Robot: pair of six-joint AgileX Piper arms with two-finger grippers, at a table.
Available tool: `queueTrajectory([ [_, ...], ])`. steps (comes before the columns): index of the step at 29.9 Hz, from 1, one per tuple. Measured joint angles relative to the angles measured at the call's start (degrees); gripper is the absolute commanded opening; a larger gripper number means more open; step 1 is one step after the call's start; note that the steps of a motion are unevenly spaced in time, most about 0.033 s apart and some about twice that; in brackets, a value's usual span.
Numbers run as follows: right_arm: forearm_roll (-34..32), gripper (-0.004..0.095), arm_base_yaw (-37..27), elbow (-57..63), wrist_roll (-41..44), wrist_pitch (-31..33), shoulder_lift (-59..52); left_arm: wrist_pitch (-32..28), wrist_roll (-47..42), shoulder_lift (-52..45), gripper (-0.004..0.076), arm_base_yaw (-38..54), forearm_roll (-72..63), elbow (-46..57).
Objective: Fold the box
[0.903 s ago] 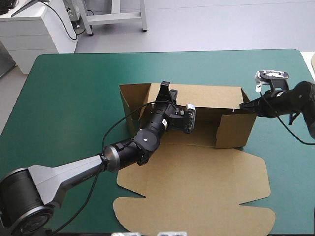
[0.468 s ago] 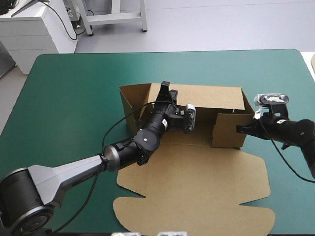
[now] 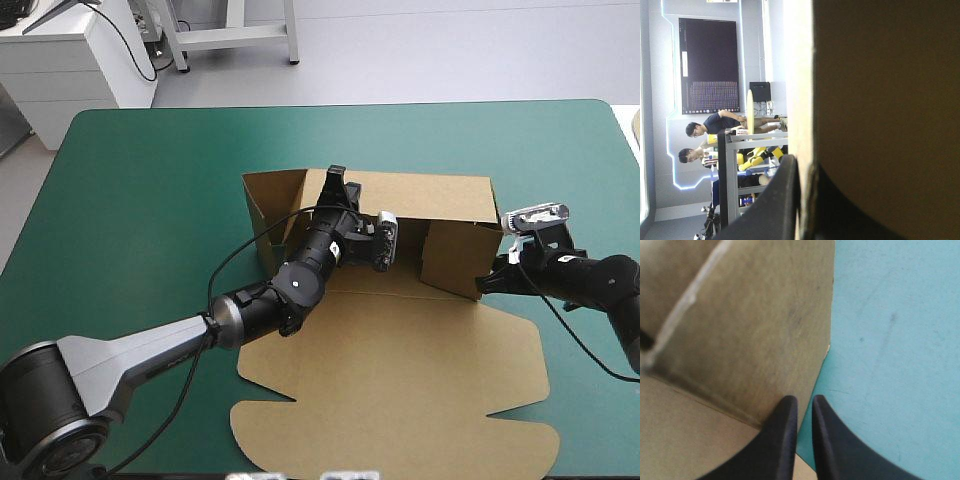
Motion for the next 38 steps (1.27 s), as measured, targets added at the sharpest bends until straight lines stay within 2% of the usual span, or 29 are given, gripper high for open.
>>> queueTrajectory([
  [3,-3.81,0.0407,0.0,-0.26,-0.17,0.06,0.0,0.0,0.0,0.0,-0.0008,0.0,0.0,0.0],
  [9,-8.93,0.0408,0.0,-3.55,-0.3,3.73,0.0,0.06,0.0,0.0,-0.0008,0.0,0.0,0.0],
  [19,-9.92,0.0408,0.0,-8.28,-1.82,12.96,0.0,0.68,0.0,0.05,-0.0008,0.0,0.0,0.05],
  [24,-9.68,0.0408,0.0,-8.4,-2.33,13.9,0.0,0.68,0.0,0.05,-0.0008,0.0,0.0,0.06],
  [29,-3.87,0.0408,0.0,-8.4,-6.43,10.7,1.19,0.72,0.0,0.05,-0.0008,-0.04,0.0,0.06],
  [34,7.05,0.0379,0.0,-8.4,-12.84,7.32,5.61,0.72,0.0,0.05,-0.0008,-0.04,0.0,0.06],
  [36,9.22,0.0305,0.0,-8.42,-13.55,6.73,7.12,0.72,0.0,0.05,-0.0008,-0.04,0.0,0.06],
  [38,10.32,0.0141,0.0,-8.46,-13.89,6.06,8.28,0.72,0.0,0.05,-0.0008,-0.04,0.0,0.06],
])
